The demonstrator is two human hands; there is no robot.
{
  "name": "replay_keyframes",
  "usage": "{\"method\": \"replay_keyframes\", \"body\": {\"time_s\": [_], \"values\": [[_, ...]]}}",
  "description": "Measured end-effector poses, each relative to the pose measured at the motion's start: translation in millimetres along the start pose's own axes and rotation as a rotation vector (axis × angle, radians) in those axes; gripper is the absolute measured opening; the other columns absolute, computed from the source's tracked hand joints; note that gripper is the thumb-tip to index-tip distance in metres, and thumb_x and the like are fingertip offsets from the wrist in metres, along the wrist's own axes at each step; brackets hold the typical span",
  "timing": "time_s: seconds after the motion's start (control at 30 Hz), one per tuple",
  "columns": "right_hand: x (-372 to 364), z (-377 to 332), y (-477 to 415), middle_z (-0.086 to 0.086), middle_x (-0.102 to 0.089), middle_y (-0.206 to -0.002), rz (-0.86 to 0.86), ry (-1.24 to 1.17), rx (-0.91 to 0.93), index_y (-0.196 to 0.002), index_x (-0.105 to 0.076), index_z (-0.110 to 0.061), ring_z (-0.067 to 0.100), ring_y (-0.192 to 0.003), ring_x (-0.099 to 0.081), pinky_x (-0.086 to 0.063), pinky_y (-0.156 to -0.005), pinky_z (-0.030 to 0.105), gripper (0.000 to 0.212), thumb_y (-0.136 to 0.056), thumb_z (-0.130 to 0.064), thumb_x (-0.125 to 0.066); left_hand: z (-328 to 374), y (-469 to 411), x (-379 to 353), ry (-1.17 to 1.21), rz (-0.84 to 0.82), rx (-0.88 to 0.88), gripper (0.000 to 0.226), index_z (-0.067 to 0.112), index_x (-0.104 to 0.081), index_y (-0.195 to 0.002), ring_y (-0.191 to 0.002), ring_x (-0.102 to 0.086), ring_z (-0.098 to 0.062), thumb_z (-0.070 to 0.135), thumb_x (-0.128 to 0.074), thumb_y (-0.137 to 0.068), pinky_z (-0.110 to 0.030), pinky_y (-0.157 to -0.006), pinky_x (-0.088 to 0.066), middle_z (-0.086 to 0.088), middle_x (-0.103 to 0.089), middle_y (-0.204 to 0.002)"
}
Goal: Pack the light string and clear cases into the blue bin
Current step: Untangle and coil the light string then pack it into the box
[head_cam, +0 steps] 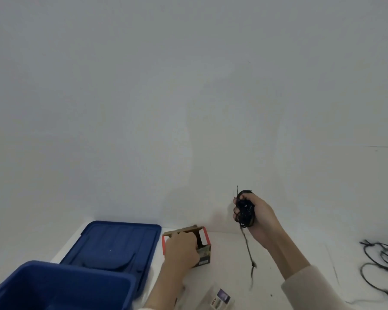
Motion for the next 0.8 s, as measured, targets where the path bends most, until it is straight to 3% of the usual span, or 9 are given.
{"method": "replay_keyframes", "body": {"time_s": [0.1, 0.23, 0.33, 0.4, 0.5, 0.57, 0.63, 0.7, 0.8], "values": [[8, -16, 8, 0.010, -0.049, -0.073, -0.013, -0.043, 0.039, -0.075, -0.047, -0.007, 0.016, -0.047, -0.048, -0.035, -0.058, 0.030, 0.020, -0.093, -0.007, -0.038, 1, 3, -2, -0.101, -0.067, -0.010, 0.027, 0.013, -0.062, -0.112, -0.101, -0.060, -0.019, 0.016, -0.045, -0.092, -0.025, -0.078, -0.048, -0.004, -0.064, -0.112], [20, -42, 21, 0.011, -0.053, -0.074, -0.048, -0.121, 0.066, -0.075, -0.049, -0.006, 0.018, -0.051, -0.049, -0.036, -0.062, 0.031, 0.021, -0.092, -0.008, -0.037, 26, 13, 20, -0.067, 0.024, -0.040, 0.024, 0.016, -0.059, -0.116, -0.103, -0.058, -0.018, 0.019, -0.047, -0.095, -0.026, -0.086, -0.047, -0.005, -0.061, -0.115], [20, -67, 34, 0.011, -0.055, -0.075, -0.137, -0.148, 0.101, -0.083, -0.048, -0.005, 0.020, -0.055, -0.049, -0.037, -0.065, 0.033, 0.009, -0.083, -0.009, -0.039, 84, 22, 31, -0.014, 0.090, -0.194, 0.024, 0.016, -0.057, -0.117, -0.107, -0.054, -0.020, 0.018, -0.049, -0.095, -0.030, -0.089, -0.045, -0.007, -0.060, -0.116], [23, -81, 42, 0.012, -0.057, -0.076, -0.175, -0.122, 0.138, -0.090, -0.046, -0.005, 0.021, -0.058, -0.049, -0.038, -0.065, 0.033, 0.016, -0.076, -0.011, -0.041, 129, 31, 24, -0.015, 0.078, -0.300, 0.024, 0.014, -0.057, -0.117, -0.107, -0.051, -0.022, 0.017, -0.050, -0.095, -0.031, -0.086, -0.043, -0.009, -0.059, -0.115], [33, -84, 48, 0.013, -0.058, -0.080, -0.147, -0.030, 0.172, -0.095, -0.049, -0.001, 0.022, -0.066, -0.051, -0.045, -0.061, 0.029, 0.018, -0.087, -0.002, -0.034, 177, 40, -5, -0.046, -0.024, -0.398, 0.026, 0.010, -0.058, -0.117, -0.105, -0.050, -0.024, 0.016, -0.054, -0.093, -0.033, -0.084, -0.042, -0.013, -0.057, -0.114], [41, -76, 49, 0.013, -0.059, -0.085, -0.134, 0.092, 0.193, -0.096, -0.052, 0.001, 0.022, -0.073, -0.054, -0.051, -0.060, 0.024, 0.020, -0.089, 0.005, -0.033, 194, 44, -24, -0.050, -0.085, -0.432, 0.027, 0.009, -0.057, -0.118, -0.106, -0.050, -0.026, 0.012, -0.054, -0.092, -0.037, -0.089, -0.043, -0.013, -0.057, -0.115], [50, -61, 48, 0.012, -0.061, -0.093, -0.143, 0.302, 0.197, -0.097, -0.056, -0.002, 0.021, -0.085, -0.057, -0.051, -0.073, 0.023, 0.021, -0.089, 0.007, -0.039, 198, 46, -34, 0.000, -0.107, -0.425, 0.024, 0.011, -0.059, -0.115, -0.106, -0.050, -0.026, 0.011, -0.051, -0.092, -0.042, -0.094, -0.041, -0.011, -0.058, -0.112], [60, -42, 47, 0.005, -0.066, -0.098, -0.179, 0.532, 0.174, -0.099, -0.061, -0.009, 0.018, -0.096, -0.060, -0.046, -0.088, 0.029, 0.021, -0.090, 0.003, -0.046, 192, 45, -30, 0.154, -0.073, -0.407, 0.023, 0.015, -0.063, -0.111, -0.104, -0.052, -0.022, 0.017, -0.049, -0.093, -0.036, -0.091, -0.042, -0.007, -0.060, -0.110], [70, -19, 45, 0.000, -0.068, -0.107, -0.247, 0.807, 0.155, -0.104, -0.064, -0.016, 0.013, -0.105, -0.061, -0.045, -0.095, 0.031, 0.019, -0.091, -0.007, -0.053, 161, 38, -13, 0.354, 0.044, -0.266, 0.025, 0.020, -0.069, -0.104, -0.100, -0.057, -0.016, 0.025, -0.047, -0.092, -0.025, -0.083, -0.044, 0.002, -0.063, -0.108]]}}
Point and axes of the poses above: each hand's wrist, its own y-axis away from the middle knuckle, its own x-axis out of the back of the hand, z = x × y, the point moved 8 cm from there along -y, towards the middle knuckle
